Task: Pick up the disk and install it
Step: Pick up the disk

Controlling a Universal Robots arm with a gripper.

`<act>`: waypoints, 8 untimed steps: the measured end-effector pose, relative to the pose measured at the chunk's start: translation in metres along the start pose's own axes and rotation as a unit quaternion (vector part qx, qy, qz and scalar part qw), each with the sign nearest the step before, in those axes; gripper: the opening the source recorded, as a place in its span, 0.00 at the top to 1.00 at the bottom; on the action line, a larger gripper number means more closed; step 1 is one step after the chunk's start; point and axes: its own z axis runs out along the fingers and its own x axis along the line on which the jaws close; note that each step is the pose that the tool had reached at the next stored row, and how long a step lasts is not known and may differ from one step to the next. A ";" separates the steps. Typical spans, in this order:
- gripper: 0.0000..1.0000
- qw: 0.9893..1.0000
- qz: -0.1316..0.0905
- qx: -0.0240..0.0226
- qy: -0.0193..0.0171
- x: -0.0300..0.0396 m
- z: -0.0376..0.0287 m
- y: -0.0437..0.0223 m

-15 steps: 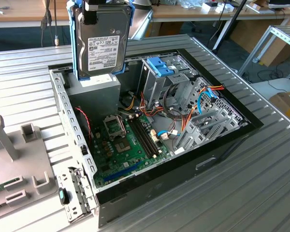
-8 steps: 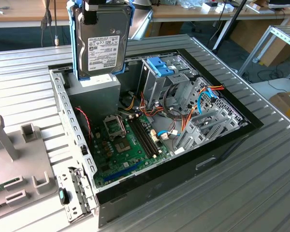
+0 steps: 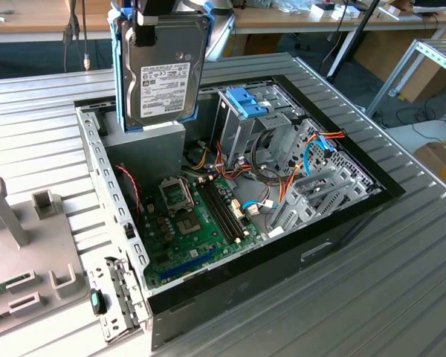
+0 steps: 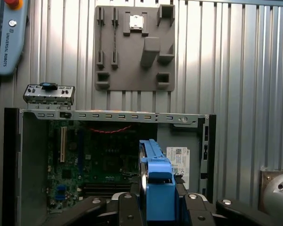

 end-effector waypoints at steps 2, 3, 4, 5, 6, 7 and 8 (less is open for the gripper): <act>0.64 1.000 0.000 0.000 0.000 0.0025 -0.0001 0.0000; 0.64 1.000 0.000 0.000 0.000 0.0032 -0.0002 0.0001; 0.64 1.000 0.000 0.000 0.000 0.0042 -0.0003 0.0001; 0.64 1.000 0.000 0.000 0.000 0.0051 -0.0003 0.0001; 0.64 1.000 0.000 0.000 0.000 0.0059 -0.0004 0.0001; 0.64 1.000 0.000 0.000 0.000 0.0070 -0.0004 0.0001; 0.64 1.000 0.000 0.000 0.000 0.0104 -0.0006 0.0001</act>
